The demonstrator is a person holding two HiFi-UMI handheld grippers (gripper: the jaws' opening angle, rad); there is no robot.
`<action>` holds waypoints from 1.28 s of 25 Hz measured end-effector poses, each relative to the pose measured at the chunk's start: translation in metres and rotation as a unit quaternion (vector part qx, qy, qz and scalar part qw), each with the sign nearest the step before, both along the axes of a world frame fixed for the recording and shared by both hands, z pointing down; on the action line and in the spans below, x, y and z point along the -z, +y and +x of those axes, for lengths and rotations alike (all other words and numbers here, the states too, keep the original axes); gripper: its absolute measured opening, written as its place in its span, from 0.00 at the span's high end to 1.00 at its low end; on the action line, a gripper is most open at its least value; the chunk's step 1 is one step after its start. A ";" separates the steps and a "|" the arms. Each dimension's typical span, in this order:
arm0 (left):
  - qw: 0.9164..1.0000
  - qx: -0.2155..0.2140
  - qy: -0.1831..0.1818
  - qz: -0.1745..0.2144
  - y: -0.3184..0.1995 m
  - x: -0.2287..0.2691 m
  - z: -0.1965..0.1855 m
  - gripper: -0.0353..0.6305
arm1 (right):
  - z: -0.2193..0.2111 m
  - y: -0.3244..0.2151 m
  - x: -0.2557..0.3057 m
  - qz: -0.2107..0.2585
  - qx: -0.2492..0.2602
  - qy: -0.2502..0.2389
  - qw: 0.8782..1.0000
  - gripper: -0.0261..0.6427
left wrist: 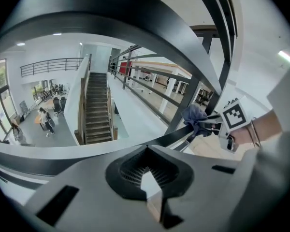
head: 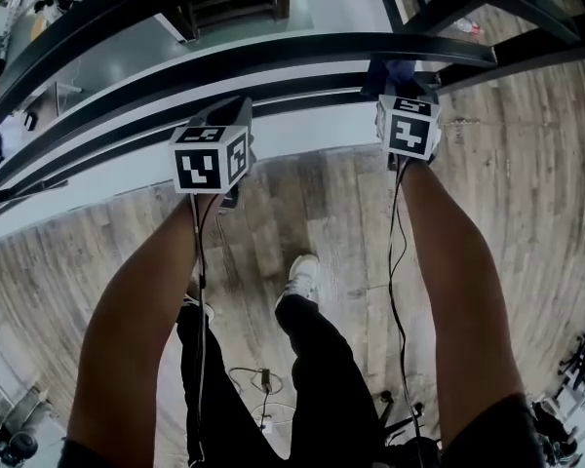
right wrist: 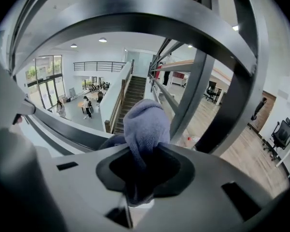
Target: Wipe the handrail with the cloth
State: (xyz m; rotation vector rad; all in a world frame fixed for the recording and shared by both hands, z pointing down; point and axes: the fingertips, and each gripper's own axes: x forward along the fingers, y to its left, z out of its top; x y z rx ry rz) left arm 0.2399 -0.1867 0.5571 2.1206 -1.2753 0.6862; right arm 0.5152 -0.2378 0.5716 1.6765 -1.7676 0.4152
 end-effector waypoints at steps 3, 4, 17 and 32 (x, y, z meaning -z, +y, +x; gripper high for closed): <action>1.000 -0.019 -0.001 -0.001 0.001 -0.002 0.029 0.94 | 0.034 0.000 0.004 0.007 -0.018 0.006 1.000 0.85; 1.000 -0.022 -0.001 -0.002 0.001 -0.003 0.036 0.94 | 0.043 0.001 0.004 0.009 -0.020 0.008 1.000 0.85; 0.999 -0.006 0.042 0.007 0.008 0.003 0.055 0.94 | 0.065 0.009 0.013 0.036 -0.028 0.046 0.998 0.85; 0.992 0.115 0.047 0.005 0.089 -0.020 -0.231 0.94 | -0.279 0.103 0.003 0.059 0.118 -0.071 0.989 0.85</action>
